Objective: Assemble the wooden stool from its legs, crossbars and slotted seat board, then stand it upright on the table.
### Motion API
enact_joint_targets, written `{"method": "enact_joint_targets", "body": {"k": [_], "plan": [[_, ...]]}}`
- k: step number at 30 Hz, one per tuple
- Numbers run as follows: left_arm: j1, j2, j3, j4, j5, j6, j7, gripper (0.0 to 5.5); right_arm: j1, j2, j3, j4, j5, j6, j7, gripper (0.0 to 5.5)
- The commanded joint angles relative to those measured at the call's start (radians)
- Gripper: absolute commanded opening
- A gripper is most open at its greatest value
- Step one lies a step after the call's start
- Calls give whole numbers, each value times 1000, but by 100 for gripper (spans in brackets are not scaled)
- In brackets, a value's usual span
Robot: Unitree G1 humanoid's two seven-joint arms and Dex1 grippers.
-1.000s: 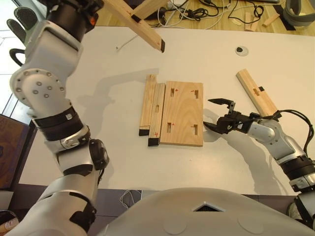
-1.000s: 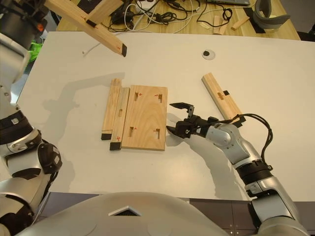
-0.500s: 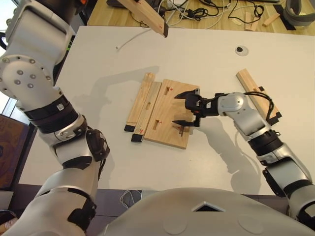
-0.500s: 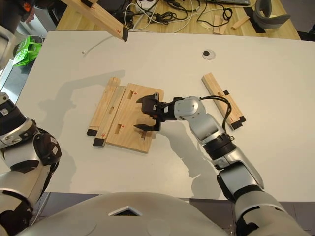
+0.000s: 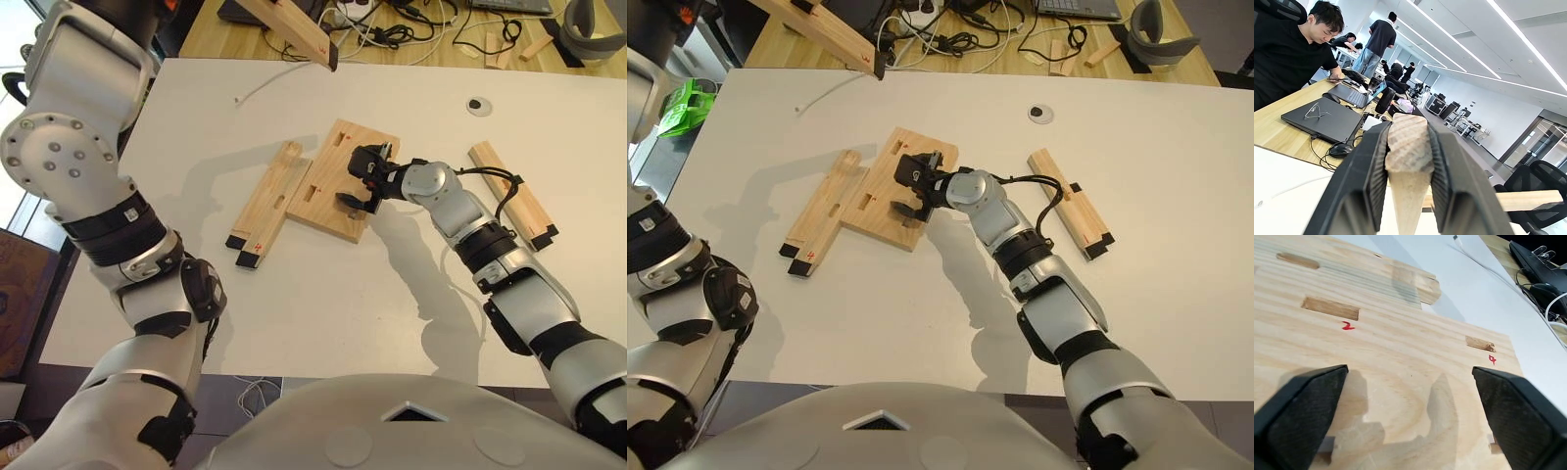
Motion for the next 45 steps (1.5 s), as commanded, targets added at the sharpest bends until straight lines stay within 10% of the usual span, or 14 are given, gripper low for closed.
{"method": "enact_joint_targets", "body": {"k": [1,8,15,45], "plan": [[49,88,-65,-45,61,78,-55,103,75,25,-10,162,-81,107,-135,468],[44,250,-168,-83,94,214,-271,103,186,51,-264,-215,134,24,-178,468],[104,233,-142,-126,93,369,-236,103,510,-169,-623,-601,226,55,-239,468],[9,15,54,-165,108,617,-93,103,572,-139,-621,-543,171,-73,-325,468]]}}
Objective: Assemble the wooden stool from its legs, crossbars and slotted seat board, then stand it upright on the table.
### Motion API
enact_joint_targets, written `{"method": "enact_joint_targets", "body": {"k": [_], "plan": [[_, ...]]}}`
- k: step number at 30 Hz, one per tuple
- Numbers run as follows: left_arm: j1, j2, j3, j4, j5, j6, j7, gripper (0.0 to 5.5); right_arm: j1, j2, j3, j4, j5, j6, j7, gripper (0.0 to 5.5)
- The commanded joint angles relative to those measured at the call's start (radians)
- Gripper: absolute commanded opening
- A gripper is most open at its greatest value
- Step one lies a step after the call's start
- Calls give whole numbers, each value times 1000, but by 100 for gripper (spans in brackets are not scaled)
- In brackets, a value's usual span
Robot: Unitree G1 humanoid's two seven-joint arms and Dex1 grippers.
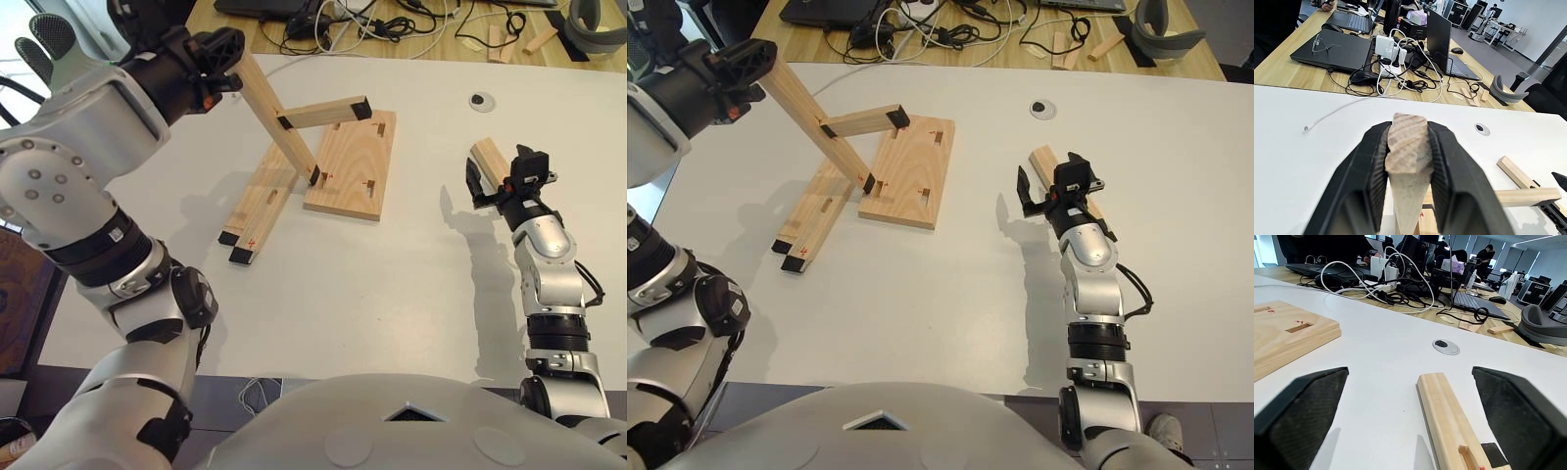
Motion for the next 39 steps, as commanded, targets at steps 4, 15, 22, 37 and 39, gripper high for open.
{"method": "enact_joint_targets", "body": {"k": [4,15,22,37,39], "plan": [[-64,-39,32,-19,19,59,9,103,0,-4,1,13,-12,-12,3,468],[-47,-103,44,-53,84,117,1,103,2,5,4,7,-16,-13,4,468],[-14,-127,38,-76,172,120,-8,103,8,10,14,-4,-22,-18,6,468],[60,-144,-40,-143,276,19,-111,103,17,4,29,0,-39,-32,19,468],[148,-96,-120,-177,298,-54,-170,103,25,-11,26,2,-43,-34,29,468]]}}
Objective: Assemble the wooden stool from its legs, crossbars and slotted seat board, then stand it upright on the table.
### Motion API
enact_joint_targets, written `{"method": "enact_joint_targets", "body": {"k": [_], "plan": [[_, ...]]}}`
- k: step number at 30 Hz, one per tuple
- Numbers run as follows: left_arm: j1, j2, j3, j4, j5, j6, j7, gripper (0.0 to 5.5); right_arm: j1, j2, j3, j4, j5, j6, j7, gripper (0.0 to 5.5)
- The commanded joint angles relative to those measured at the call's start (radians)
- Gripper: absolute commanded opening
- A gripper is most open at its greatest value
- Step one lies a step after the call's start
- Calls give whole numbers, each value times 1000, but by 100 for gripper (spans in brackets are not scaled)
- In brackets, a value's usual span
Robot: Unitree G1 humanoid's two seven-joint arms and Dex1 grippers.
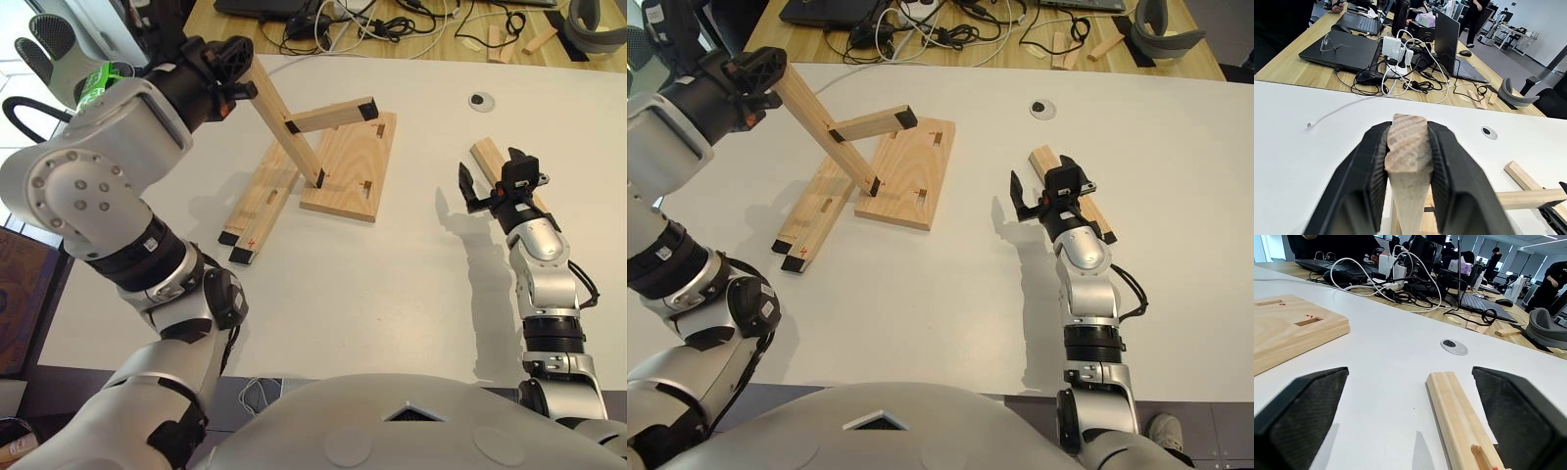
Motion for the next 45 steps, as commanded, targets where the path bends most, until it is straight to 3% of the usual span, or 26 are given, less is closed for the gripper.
{"method": "enact_joint_targets", "body": {"k": [1,9,19,21,27,36,45], "plan": [[144,74,-126,-48,45,-97,-87,103,14,-27,1,-2,-13,-9,17,468],[330,191,-328,-92,137,-236,-174,103,9,-69,-10,19,-15,-13,48,468],[143,329,-445,50,122,-244,-367,103,20,-38,10,26,-26,-22,31,468],[153,322,-443,57,122,-242,-369,103,21,-34,12,26,-28,-22,32,468],[90,119,-270,56,71,-324,-271,103,34,-22,19,15,-27,-19,21,468],[-14,39,-194,47,71,-459,-241,103,42,-11,28,37,-30,-28,18,468],[-4,73,-241,8,54,-392,-244,249,60,6,37,50,-35,-39,17,468]]}}
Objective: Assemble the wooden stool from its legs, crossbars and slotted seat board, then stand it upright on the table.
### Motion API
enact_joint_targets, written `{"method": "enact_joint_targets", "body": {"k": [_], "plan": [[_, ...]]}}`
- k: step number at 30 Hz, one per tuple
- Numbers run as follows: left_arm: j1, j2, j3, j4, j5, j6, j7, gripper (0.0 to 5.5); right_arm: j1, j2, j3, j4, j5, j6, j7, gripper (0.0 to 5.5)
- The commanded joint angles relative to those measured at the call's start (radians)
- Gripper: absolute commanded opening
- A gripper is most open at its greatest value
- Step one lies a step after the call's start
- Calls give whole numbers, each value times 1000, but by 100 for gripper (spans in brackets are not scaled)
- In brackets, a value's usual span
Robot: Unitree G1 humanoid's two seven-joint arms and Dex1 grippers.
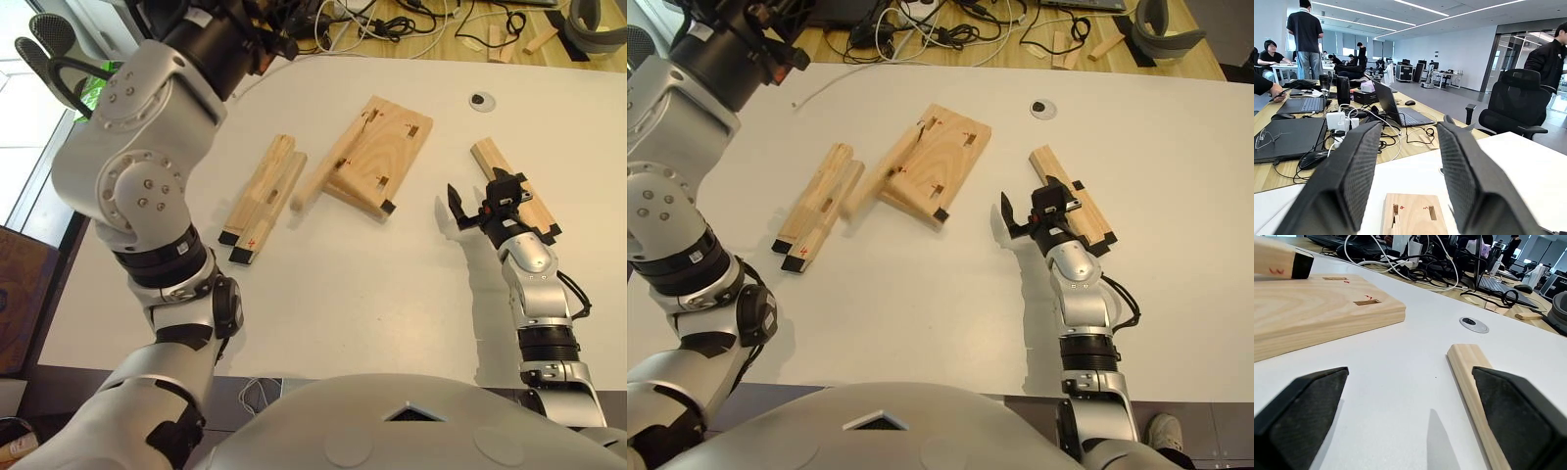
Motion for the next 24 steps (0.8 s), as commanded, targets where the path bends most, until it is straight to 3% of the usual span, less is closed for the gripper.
{"method": "enact_joint_targets", "body": {"k": [1,4,6,9,13,24], "plan": [[4,51,-8,-13,-1,47,-10,266,10,1,-1,9,-4,-10,-4,468],[-3,65,-24,2,19,47,-7,317,17,5,2,3,-5,-10,-5,468],[33,159,-65,7,60,12,-72,349,20,5,3,1,-5,-11,-4,468],[135,282,-52,19,87,-54,-197,353,27,2,-4,2,-2,-15,-4,468],[496,365,-5,-125,4,-69,-381,353,32,6,-4,9,-5,-22,-10,468],[745,295,-138,-51,162,-198,-319,353,37,3,1,-8,0,-11,4,468]]}}
